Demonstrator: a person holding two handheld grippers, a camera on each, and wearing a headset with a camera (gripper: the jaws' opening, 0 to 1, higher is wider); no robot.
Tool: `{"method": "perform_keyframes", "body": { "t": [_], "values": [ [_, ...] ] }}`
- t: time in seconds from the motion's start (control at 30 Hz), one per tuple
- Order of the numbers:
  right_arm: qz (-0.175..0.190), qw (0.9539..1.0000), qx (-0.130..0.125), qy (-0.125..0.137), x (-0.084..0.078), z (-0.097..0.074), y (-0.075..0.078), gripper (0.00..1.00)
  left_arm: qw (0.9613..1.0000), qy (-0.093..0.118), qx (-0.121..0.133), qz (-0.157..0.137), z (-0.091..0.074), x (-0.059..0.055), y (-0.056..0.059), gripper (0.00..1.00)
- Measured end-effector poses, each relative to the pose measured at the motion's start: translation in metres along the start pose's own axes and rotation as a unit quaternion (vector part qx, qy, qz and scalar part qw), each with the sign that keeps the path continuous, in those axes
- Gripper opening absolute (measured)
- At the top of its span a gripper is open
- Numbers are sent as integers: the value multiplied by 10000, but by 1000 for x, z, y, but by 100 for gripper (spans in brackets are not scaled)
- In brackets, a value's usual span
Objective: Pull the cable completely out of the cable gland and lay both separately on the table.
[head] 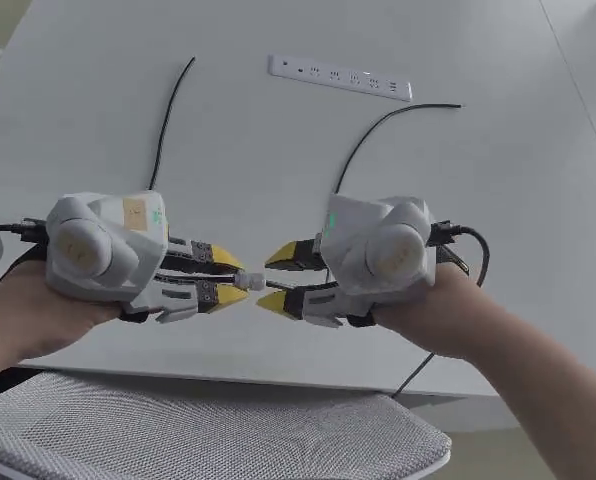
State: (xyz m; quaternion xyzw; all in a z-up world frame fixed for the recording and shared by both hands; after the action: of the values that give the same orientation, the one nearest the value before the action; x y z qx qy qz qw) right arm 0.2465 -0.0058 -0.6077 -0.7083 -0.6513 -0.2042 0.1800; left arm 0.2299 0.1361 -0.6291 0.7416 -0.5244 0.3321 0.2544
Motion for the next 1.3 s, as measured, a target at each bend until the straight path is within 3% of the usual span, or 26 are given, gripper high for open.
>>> {"method": "perform_keyframes", "body": {
  "t": [0.23, 0.33, 0.5, 0.6, 0.8, 0.87, 1.3],
  "values": [
    [-76, 9998, -108, -138, -5, 2, -3, 18, 9998, 23, 137, 161, -2, 6, 1, 15],
    [-101, 9995, -147, -248, -7, 5, -2, 12, 9997, 20, 157, 185, -1, 6, 0, 15],
    [-106, 9989, -395, -225, -7, 4, 2, 5, 9999, 55, 139, 37, 0, 8, -4, 15],
    [317, 9979, -566, -54, -6, 1, 8, 2, 9997, 119, 192, -129, -1, 11, -9, 15],
    [188, 9955, -927, -21, -5, -1, 5, 0, 9997, 121, 190, -27, -3, 18, -11, 15],
    [270, 9953, -927, -22, -6, -1, 3, 0, 9998, 68, 176, 95, -3, 19, -10, 15],
    [709, 9926, -982, 68, -12, 1, -1, 0, 9997, -4, 163, 184, -2, 18, -7, 15]
  ]
}}
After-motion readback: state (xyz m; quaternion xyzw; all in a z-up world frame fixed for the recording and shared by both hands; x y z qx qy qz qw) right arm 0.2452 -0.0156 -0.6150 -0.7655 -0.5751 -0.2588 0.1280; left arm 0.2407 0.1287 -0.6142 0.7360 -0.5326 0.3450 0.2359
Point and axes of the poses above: the centre of the closed fingertips' face, and the gripper's own axes: z roughly forward along the fingers, y roughly to its right, x roughly out of its top, the point moved 9 cm from there along -z, roughly backward along the fingers, and after that the axes turned 12 degrees about -y, right-handed, at the moved point
